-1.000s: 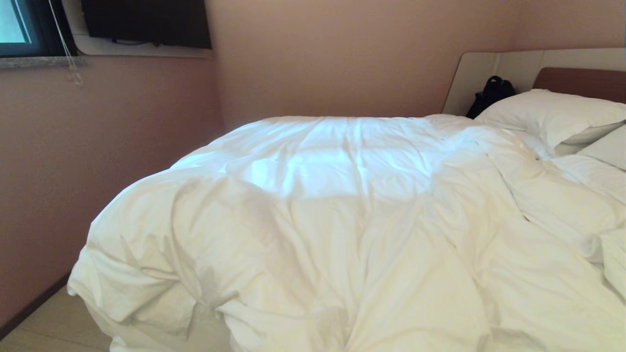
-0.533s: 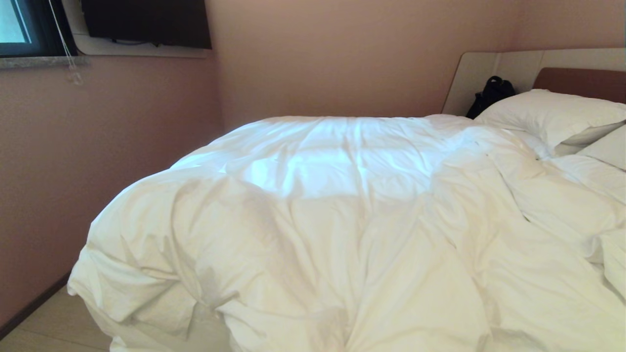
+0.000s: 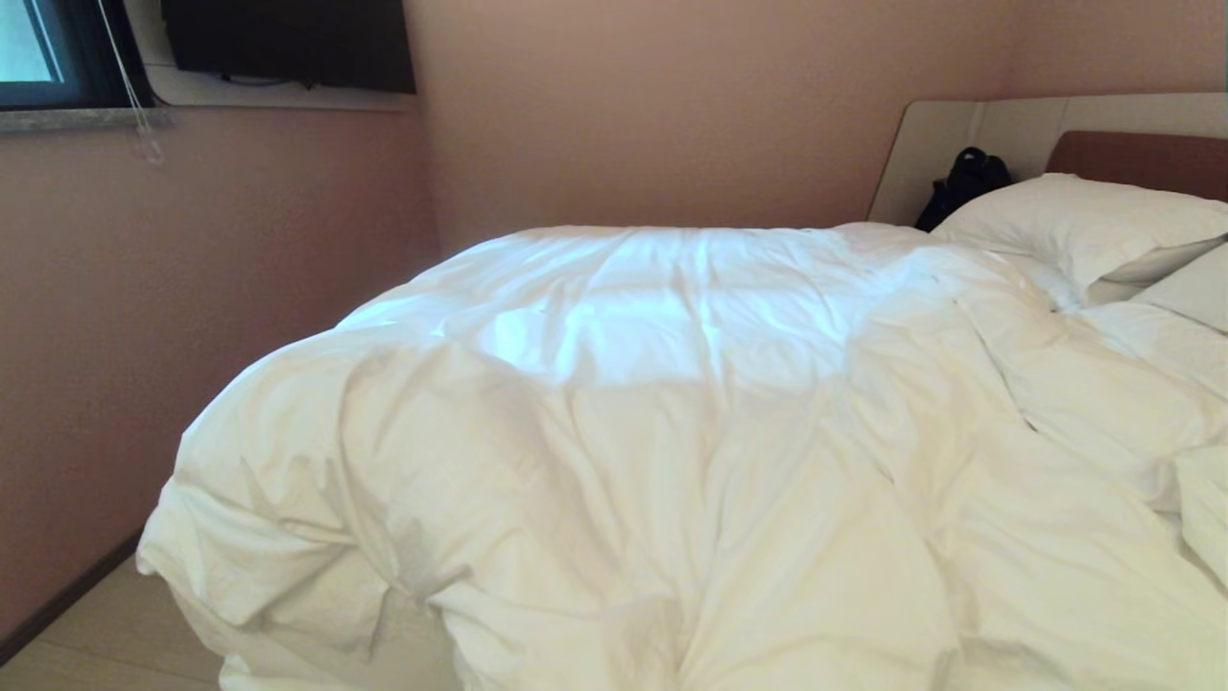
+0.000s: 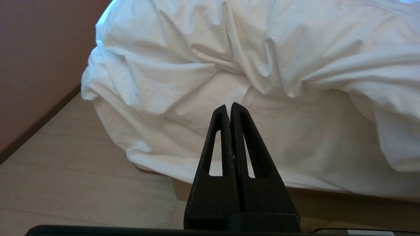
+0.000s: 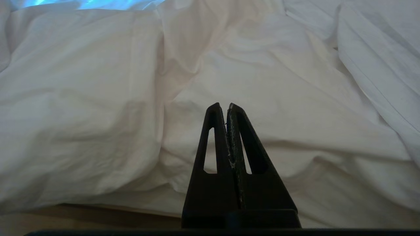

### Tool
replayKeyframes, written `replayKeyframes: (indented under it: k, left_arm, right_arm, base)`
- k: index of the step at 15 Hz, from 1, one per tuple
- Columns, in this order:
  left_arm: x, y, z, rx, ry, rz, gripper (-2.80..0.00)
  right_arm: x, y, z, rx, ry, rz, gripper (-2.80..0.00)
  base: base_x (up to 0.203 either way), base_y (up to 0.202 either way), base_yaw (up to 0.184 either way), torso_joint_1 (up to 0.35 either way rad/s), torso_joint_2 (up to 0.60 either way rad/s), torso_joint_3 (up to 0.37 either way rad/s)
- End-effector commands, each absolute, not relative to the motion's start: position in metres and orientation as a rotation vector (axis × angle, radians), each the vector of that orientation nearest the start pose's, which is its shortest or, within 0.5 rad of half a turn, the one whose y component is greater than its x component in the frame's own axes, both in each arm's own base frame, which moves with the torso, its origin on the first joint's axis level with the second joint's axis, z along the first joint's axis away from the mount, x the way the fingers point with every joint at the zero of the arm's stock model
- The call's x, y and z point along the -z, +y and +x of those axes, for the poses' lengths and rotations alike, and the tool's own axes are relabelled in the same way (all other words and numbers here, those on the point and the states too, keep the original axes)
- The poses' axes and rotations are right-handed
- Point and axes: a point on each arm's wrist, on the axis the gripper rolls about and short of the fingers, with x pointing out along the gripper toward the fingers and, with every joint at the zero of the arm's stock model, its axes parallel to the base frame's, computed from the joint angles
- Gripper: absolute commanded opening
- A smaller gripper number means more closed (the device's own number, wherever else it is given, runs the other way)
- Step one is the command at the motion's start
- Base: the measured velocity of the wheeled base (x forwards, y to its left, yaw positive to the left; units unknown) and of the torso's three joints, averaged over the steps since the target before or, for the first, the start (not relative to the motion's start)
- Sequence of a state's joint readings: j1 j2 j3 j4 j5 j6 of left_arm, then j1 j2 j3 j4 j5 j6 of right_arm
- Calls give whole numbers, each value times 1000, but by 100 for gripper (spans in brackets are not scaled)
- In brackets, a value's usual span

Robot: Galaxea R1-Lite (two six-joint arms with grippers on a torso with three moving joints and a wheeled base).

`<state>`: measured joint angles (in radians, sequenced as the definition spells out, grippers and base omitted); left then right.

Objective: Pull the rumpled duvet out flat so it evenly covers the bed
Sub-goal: Flatten the corners of the folded blanket

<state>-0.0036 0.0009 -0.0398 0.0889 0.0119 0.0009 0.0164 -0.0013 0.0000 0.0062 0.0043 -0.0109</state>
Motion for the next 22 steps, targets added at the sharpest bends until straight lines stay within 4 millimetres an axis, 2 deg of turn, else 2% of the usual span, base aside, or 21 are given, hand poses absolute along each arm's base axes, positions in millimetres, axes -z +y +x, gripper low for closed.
replayKeyframes:
  k: [1,6,13,22]
  left_arm:
    - [-77,0,-26,-9,51,2,-280]
    - [-77,0,-26,-8,51,1,-280]
    - [-77,0,-26,-8,51,5,-280]
    - [-77,0,-26,-9,51,5,-280]
  right_arm:
    - [-75,0,-23,-22,6,-12,-280]
    - [-75,0,-23,-22,6,-12,-280]
    - [-75,0,-23,-22,6,-12,-280]
    - [-75,0,-23,-22,6,-12,-280]
  base:
    - [-166,0,0,7,4,4]
    - [-171,0,0,-2,2,2]
    - [0,0,0,0,0,0]
    - [0,-181,0,3,5,2]
